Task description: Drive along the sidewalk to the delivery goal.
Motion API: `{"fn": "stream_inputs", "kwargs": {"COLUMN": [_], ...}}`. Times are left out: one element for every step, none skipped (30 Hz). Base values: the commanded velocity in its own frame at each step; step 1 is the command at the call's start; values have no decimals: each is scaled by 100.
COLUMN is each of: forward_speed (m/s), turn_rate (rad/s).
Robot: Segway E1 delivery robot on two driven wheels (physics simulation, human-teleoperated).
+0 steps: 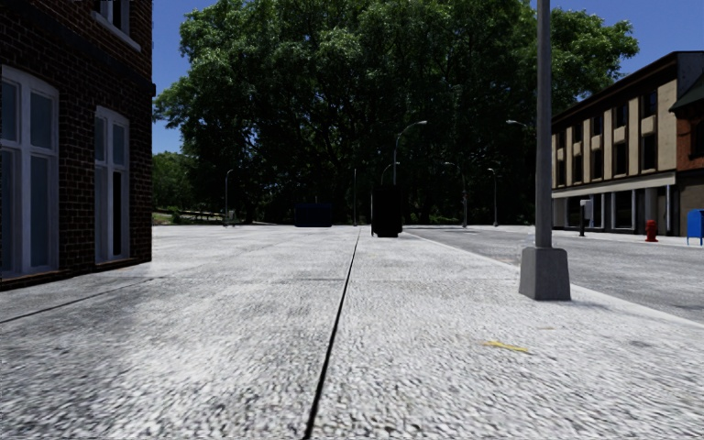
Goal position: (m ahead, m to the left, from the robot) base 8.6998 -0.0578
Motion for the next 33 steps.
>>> {"fn": "stream_inputs", "kwargs": {"forward_speed": [188,188,188,188,188,188,188,188,188,188,188,188,188,188,188,188,188,188,188,188,188,188,188,188,188,188,188,188,188,188,188,188,188], "turn_rate": [0,0,2,2,9,16,27,27,34,37,37,36,0,0,0,0,0,0,0,0,0,0,0,0,0,0,0,0,0,0,0,0,0]}}
